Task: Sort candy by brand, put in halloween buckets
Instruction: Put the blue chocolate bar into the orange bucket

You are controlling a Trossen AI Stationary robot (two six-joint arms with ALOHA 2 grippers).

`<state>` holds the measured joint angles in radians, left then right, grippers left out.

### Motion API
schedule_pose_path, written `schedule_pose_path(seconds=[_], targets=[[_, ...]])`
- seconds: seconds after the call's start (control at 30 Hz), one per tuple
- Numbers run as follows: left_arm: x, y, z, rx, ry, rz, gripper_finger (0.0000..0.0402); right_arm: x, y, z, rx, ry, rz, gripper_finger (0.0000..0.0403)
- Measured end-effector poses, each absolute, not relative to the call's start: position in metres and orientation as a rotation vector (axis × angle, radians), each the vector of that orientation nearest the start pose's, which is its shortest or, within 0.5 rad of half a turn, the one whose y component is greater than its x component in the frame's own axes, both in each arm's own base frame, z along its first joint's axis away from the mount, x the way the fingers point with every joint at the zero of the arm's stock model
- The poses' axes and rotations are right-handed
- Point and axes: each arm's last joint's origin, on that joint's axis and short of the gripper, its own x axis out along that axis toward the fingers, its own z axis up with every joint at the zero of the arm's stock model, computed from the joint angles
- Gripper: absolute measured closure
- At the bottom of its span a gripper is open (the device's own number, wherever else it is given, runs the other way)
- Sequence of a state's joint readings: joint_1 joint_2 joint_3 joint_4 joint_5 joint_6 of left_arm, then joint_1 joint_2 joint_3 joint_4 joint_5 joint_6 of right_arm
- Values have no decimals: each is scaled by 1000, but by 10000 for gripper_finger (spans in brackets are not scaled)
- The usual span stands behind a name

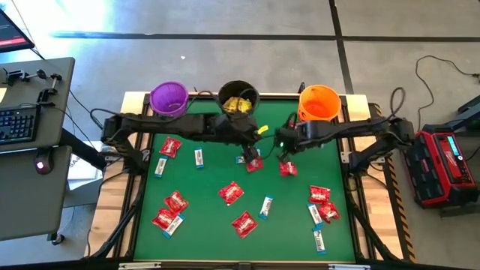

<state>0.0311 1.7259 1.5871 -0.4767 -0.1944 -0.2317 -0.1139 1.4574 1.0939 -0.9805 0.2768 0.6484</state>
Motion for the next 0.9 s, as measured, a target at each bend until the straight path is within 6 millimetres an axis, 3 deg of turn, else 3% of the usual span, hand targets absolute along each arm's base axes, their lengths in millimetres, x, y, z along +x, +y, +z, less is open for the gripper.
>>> schedule_pose_path(seconds=[0.2, 0.4, 0.63, 0.9], targets=[[366, 18, 361, -168, 553, 316, 399, 227, -76, 288, 501, 955, -831, 403], [356, 26, 370, -126, 559, 248, 400, 184, -109, 323, 537, 744, -1008, 403], [352, 53, 371, -94, 563, 129, 401, 167, -151, 316, 589, 738, -1168, 403], [346, 77, 369, -129, 584, 79, 401, 166, -198, 280, 719, 865, -1265, 403]])
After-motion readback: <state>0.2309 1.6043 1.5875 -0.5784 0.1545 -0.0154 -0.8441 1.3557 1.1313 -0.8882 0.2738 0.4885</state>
